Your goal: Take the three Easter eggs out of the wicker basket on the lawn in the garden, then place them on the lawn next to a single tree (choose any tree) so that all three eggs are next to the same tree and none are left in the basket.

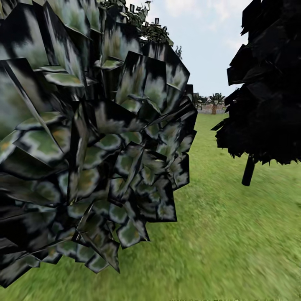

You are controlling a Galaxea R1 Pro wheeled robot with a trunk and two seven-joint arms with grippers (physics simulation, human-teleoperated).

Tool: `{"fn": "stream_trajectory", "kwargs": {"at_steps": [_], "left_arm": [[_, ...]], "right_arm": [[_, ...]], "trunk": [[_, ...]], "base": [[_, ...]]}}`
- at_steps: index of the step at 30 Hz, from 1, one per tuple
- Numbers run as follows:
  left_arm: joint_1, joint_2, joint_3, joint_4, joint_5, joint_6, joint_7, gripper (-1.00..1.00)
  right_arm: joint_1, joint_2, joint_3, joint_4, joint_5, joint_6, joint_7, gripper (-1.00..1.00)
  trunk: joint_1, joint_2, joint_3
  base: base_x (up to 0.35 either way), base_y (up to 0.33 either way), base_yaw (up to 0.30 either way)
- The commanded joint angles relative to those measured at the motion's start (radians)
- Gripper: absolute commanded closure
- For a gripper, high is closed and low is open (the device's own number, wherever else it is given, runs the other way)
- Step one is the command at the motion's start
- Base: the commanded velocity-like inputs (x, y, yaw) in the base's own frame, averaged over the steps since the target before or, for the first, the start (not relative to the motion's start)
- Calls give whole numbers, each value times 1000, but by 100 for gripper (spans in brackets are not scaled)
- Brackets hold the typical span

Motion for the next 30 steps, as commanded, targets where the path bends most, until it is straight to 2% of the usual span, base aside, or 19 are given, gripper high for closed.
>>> {"fn": "stream_trajectory", "kwargs": {"at_steps": [1, 30], "left_arm": [[1, -1, 0, -2, 0, -2, 0, -100], [1, -5, -2, -2, -8, -3, 0, -100]], "right_arm": [[-1, 0, 0, 0, 0, 0, 0, -100], [-1, 0, -2, -1, -5, -2, 0, -100]], "trunk": [[0, 0, -1], [0, 0, -1]], "base": [[0, 0, -246], [0, 0, -248]]}}
